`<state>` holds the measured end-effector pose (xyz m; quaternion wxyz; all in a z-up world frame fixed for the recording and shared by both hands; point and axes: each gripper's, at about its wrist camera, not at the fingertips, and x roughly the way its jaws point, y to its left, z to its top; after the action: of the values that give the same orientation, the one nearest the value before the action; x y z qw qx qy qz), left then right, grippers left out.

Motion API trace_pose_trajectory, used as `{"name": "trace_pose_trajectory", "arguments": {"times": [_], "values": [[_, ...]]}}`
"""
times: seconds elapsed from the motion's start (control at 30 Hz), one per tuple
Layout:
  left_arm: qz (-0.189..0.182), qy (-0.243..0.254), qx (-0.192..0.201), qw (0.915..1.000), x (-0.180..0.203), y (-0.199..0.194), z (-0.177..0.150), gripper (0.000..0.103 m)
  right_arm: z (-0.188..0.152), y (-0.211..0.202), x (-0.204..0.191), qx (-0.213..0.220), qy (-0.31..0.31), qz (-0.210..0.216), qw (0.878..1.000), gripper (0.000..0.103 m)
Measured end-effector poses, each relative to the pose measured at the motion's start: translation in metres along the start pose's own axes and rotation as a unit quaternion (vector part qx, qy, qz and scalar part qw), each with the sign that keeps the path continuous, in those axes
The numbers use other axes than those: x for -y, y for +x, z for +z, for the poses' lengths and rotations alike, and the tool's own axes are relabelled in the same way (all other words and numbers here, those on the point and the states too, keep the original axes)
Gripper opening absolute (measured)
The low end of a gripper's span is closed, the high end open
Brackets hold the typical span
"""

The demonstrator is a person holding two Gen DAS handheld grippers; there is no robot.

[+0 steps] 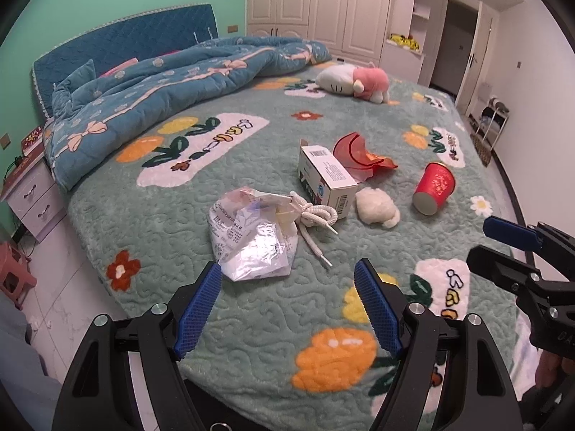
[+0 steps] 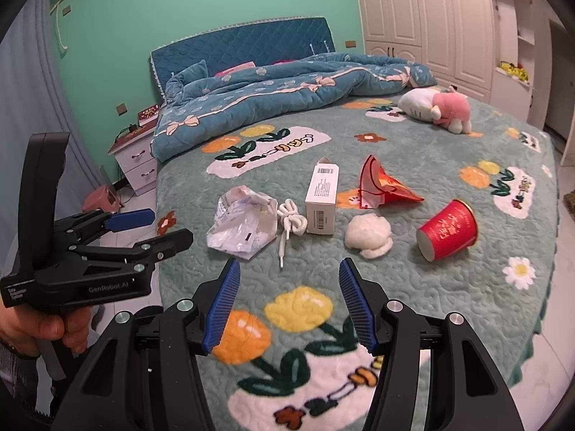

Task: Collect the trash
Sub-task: 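Move the left tool toward the clear plastic bag and the right tool toward the white box, then close the left tool on the clear plastic bag while the right tool grasps the white medicine box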

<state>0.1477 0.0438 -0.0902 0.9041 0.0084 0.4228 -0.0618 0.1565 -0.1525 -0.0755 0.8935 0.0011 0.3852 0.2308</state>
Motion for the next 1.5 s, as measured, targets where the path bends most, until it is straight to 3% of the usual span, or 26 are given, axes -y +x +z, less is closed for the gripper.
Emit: {"name": "trace_pose_trajectory", "arguments": {"times": [0.47,0.73,1.0,1.1,1.13,1.23,1.3,1.33,1.4,1.5], "values": [[0.011,0.007,-0.069,0.9975,-0.003,0.083,0.034,0.076,0.023,0.076,0.048,-0.03,0.029,0.013,0.999,0.058],[0.02,-0.049,-0.104,0.9932,-0.022,0.129,0.038,0.076,0.031,0.109,0.065,-0.044,0.033,0.022,0.998,0.058],[0.019,-0.065,-0.121,0.9904,-0.029,0.151,0.036,0.082,0.031,0.125,0.066,-0.051,0.039,0.036,0.997,0.058],[0.017,-0.07,-0.111,0.9912,-0.033,0.154,0.035,0.081,0.033,0.128,0.064,-0.051,0.037,0.039,0.997,0.058],[0.014,-0.071,-0.11,0.9913,-0.035,0.154,0.035,0.077,0.033,0.129,0.063,-0.051,0.036,0.04,0.997,0.058],[0.016,-0.065,-0.111,0.9915,-0.04,0.155,0.034,0.036,0.04,0.138,0.062,-0.052,0.038,0.04,0.997,0.058],[-0.003,-0.068,-0.117,0.9908,-0.044,0.156,0.033,0.021,0.045,0.145,0.06,-0.052,0.038,0.04,0.997,0.063],[-0.007,-0.07,-0.118,0.9905,-0.045,0.157,0.032,0.018,0.05,0.151,0.057,-0.051,0.036,0.035,0.997,0.069],[-0.013,-0.063,-0.124,0.9902,-0.045,0.159,0.031,0.007,0.057,0.16,0.05,-0.046,0.026,0.032,0.998,0.07],[-0.027,-0.066,-0.124,0.9897,-0.045,0.159,0.031,0.003,0.066,0.184,0.041,-0.059,0.006,0.013,0.998,0.07]]}}
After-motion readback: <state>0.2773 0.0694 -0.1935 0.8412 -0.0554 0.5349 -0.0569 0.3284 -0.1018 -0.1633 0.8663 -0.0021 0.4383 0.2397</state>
